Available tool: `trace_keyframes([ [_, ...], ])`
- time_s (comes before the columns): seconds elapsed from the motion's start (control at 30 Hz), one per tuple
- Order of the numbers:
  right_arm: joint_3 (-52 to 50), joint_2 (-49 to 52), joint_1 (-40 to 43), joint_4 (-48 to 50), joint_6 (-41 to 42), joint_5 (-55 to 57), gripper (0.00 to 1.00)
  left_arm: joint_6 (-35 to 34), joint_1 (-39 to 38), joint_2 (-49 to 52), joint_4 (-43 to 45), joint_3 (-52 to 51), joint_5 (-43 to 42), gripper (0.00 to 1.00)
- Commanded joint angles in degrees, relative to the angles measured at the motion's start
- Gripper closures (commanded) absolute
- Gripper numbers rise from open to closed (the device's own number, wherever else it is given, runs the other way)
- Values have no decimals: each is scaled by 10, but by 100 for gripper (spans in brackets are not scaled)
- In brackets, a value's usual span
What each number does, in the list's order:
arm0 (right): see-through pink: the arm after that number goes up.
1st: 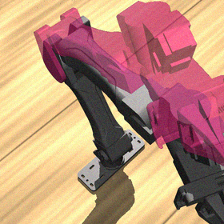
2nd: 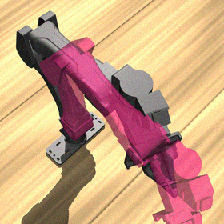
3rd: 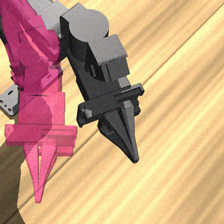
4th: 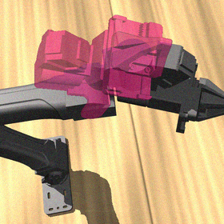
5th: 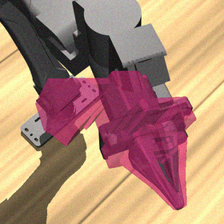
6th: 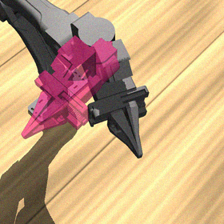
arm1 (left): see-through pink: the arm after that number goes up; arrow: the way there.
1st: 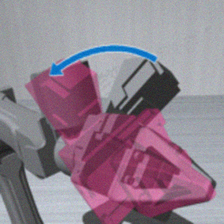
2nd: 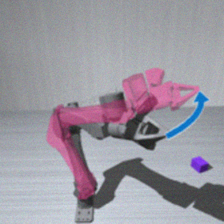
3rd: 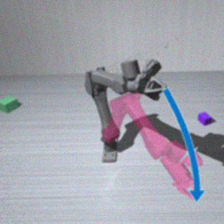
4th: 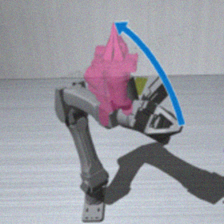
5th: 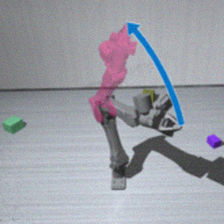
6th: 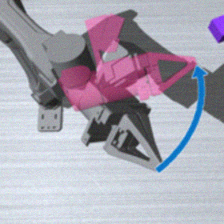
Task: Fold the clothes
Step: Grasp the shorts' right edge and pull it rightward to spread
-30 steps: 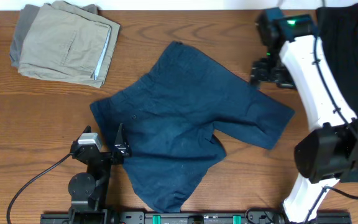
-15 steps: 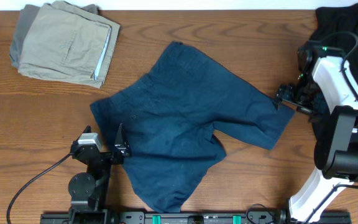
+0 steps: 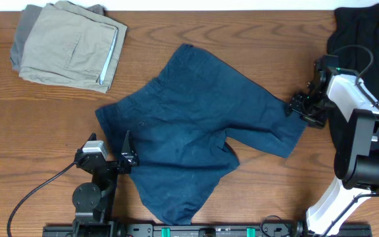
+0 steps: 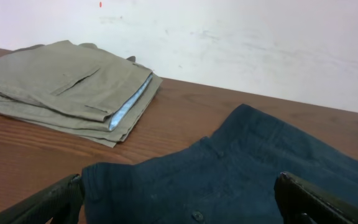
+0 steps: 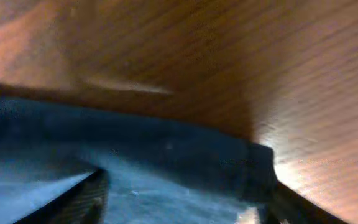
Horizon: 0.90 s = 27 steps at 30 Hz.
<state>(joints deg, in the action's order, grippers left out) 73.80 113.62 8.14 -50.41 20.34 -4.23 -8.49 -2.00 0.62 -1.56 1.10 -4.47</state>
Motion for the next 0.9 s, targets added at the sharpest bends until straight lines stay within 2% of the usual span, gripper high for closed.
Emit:
trace_keyframes([
  [0.0,-15,0,3,16,-3,-34,39,10,-2,-4,-20,-9,-7,2],
  [0.1,-24,0,3,34,-2,-38,56,10,-2,-4,-20,-9,-7,2],
  [0.23,-27,0,3,51,-2,-38,99,10,-2,-4,-20,-9,-7,2],
  [0.4,-24,0,-1,105,0,-45,99,10,-2,-4,-20,-9,-7,2],
  [0.57,10,0,-11,150,0,-98,99,10,-2,-4,-20,-9,-7,2],
  [0.87,170,0,-49,173,24,-110,99,10,-2,-4,-20,-9,-7,2],
])
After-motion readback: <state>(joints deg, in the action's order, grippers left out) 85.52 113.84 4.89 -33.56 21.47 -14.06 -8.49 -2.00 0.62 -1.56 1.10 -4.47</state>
